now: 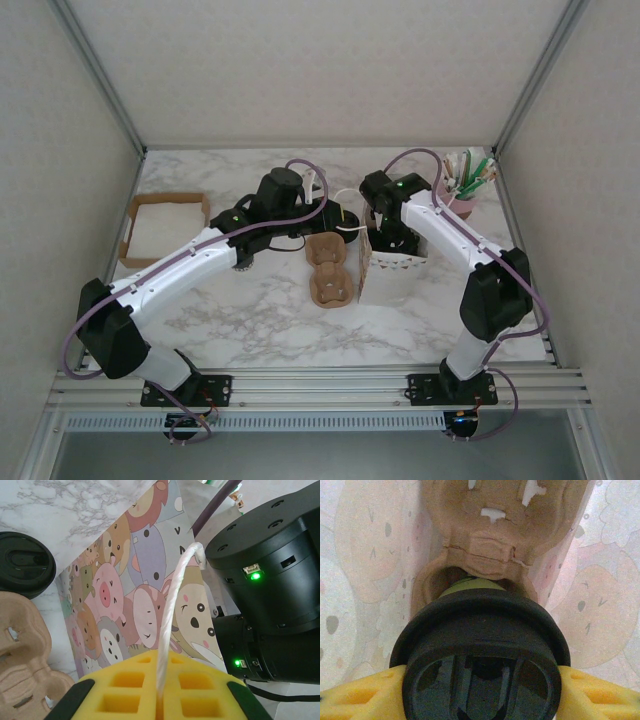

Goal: Pack the takeout coffee

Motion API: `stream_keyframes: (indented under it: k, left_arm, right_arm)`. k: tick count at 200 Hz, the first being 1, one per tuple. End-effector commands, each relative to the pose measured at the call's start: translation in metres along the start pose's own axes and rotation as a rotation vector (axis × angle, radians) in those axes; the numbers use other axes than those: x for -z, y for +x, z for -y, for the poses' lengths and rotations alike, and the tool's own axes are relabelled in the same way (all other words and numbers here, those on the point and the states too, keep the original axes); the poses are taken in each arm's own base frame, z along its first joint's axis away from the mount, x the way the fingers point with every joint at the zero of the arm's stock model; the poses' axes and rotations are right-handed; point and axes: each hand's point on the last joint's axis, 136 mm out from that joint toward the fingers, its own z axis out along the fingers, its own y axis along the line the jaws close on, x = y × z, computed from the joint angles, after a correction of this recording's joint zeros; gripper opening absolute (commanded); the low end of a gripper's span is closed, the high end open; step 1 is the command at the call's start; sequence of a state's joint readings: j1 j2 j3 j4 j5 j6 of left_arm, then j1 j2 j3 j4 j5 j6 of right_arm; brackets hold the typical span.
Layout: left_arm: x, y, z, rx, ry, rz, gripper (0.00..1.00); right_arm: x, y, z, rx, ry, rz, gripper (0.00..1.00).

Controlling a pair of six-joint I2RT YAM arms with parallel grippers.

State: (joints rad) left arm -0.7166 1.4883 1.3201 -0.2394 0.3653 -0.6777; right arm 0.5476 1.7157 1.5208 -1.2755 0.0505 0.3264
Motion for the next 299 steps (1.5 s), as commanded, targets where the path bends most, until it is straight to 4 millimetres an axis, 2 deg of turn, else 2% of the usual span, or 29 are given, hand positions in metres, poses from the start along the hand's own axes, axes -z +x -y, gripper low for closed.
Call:
stream_keyframes:
  k: [1,49,130,221,299]
  left_arm:
    - [0.005,-0.009,0.002,-0.01,-0.007,0.026,0.09]
    - [0.005,-0.01,0.003,-0.01,-0.005,0.029,0.09]
    - [0.005,-0.01,0.004,-0.01,-0.005,0.027,0.09]
    - [0.004,-0.01,0.003,-0.007,-0.01,0.029,0.16]
    - [0.005,-0.011,0.003,-0.004,-0.009,0.032,0.18]
  right_arm:
    - [0.001,0.002,-0.001,-0.007,-0.008,-0.015,0.65]
    - [0.005,0.001,-0.001,-0.005,-0.01,-0.008,0.65]
    - [0.016,0.0,-0.002,-0.009,-0.018,0.007,0.73]
    - [0.024,0.003,-0.003,-0.012,-0.029,0.012,0.83]
    - [0.034,0.004,-0.002,-0.015,-0.033,0.03,0.89]
